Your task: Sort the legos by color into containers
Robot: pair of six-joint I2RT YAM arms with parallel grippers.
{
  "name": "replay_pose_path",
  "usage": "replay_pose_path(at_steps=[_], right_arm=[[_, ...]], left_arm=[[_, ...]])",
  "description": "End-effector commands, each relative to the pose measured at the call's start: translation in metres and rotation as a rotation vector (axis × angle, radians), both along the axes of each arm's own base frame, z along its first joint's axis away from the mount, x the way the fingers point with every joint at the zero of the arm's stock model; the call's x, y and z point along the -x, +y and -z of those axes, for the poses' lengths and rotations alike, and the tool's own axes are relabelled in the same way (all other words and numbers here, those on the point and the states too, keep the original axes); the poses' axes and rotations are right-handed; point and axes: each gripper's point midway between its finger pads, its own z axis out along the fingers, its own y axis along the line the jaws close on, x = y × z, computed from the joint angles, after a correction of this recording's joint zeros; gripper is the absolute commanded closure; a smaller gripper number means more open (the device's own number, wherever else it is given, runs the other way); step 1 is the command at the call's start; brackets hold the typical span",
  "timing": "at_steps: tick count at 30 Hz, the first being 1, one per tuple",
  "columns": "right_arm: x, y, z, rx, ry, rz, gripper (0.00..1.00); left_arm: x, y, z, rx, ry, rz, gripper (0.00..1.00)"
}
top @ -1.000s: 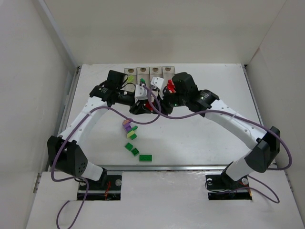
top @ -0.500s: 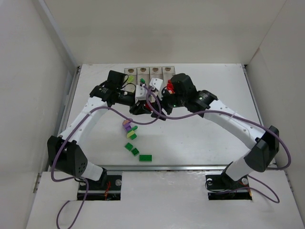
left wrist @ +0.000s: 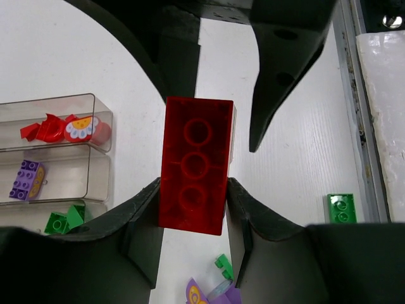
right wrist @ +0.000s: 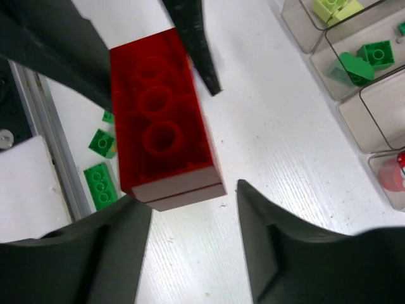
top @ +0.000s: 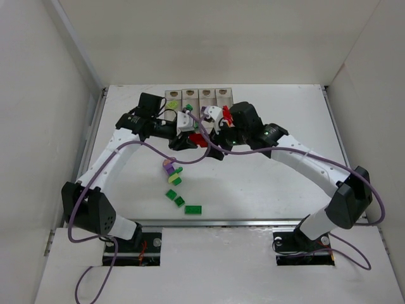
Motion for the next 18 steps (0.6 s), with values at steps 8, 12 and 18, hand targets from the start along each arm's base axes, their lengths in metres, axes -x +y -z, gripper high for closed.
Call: replay_pose_path(at_steps=[8, 12, 18], right_arm=[[0.001, 0.016, -0.054, -0.187, -0.037, -0.063, 0.3], [-0.004, 0.02, -0.058, -0.223, -0.023, -0.058, 0.45], [-0.011, 0.016, -0.064, -0.265, -0.012, -0.043, 0.99]], left_arm=[[0.017, -0.001, -0.018, 0.06, -0.022, 0.042, 1.0], [0.017, -0.001, -0.018, 0.06, -0.022, 0.042, 1.0], [0.019, 0.0, -0.02, 0.063, -0.021, 0.038, 1.0]])
